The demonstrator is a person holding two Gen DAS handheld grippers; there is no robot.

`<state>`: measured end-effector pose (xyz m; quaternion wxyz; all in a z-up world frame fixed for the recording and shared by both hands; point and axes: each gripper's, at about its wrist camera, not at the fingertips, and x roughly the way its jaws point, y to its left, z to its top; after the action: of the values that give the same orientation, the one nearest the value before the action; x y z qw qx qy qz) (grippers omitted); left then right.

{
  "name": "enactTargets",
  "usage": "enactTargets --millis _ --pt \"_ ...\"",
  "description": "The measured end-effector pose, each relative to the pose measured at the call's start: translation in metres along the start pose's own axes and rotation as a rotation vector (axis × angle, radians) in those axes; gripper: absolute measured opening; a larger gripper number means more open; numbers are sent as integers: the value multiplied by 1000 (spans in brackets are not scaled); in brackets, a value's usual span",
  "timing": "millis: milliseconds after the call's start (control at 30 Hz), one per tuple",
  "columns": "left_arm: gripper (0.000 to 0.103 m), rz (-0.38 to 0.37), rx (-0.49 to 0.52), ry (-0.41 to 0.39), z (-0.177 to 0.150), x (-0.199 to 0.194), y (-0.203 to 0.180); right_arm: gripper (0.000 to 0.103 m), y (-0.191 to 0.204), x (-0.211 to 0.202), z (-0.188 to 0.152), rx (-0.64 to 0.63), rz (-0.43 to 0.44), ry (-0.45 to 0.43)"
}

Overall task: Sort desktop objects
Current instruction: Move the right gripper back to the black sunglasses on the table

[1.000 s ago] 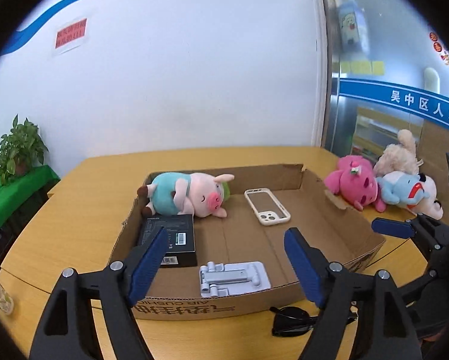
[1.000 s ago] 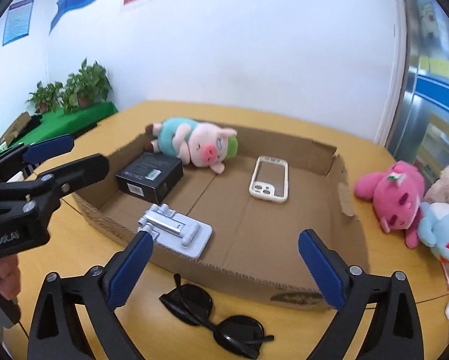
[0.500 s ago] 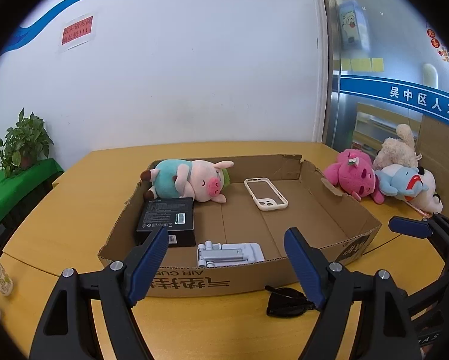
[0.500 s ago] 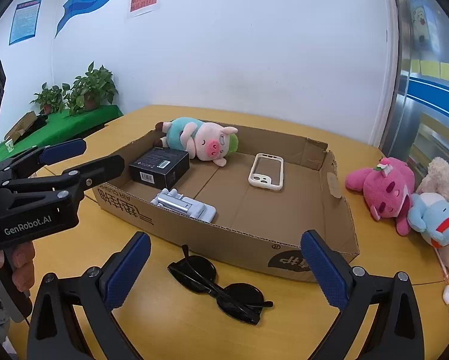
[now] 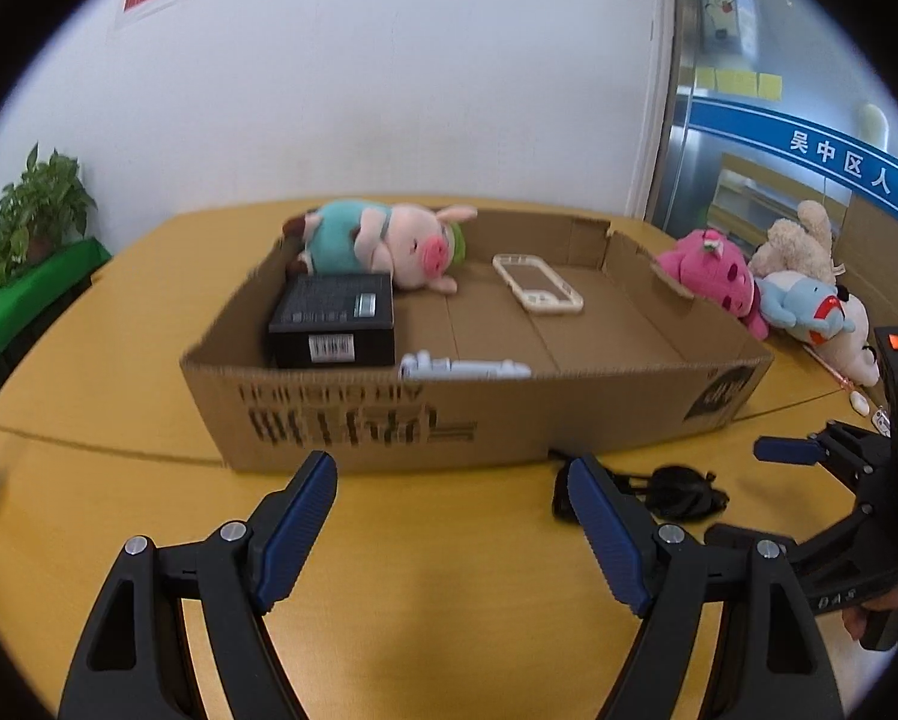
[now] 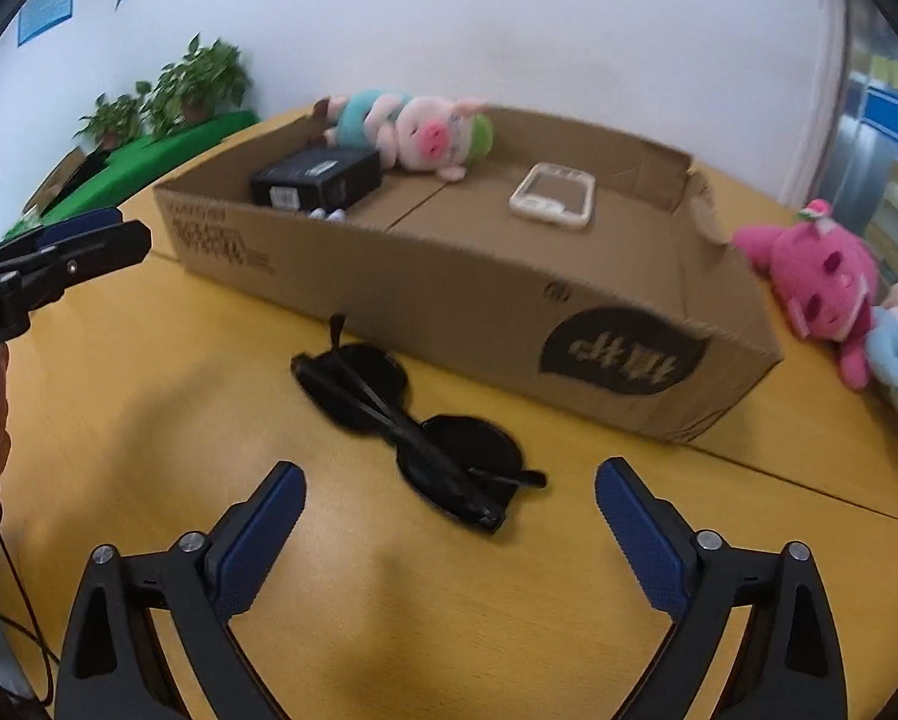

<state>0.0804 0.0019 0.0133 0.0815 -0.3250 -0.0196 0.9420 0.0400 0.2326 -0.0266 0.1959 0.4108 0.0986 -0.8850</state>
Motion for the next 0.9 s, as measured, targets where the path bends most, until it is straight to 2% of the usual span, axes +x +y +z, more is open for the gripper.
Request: enactTargets --millis 67,200,300,400,500,633,733,833,900 --pt "80 -5 -27 27 -6 4 3 86 2 5 1 -16 26 3" --pt "80 -29 -52 56 -13 7 4 58 7 21 6 -45 83 32" --pt "80 -59 -53 73 -14 9 3 43 14 29 2 -52 115 63" --pt "80 -109 -59 99 -13 15 2 33 21 32 -6 -12 143 101" --pt "80 -194 -103 144 -12 26 1 31 25 26 -16 75 188 102" --pt "78 -325 -129 221 -14 45 -12 26 34 16 -25 117 196 92" --pt "78 -429 -133 285 -16 58 -25 18 36 15 -29 169 185 79" --pt "70 -469 -123 319 -17 71 -37 17 37 16 -31 197 199 65" --pt "61 -486 -125 346 -16 81 -43 16 38 15 -32 206 210 63"
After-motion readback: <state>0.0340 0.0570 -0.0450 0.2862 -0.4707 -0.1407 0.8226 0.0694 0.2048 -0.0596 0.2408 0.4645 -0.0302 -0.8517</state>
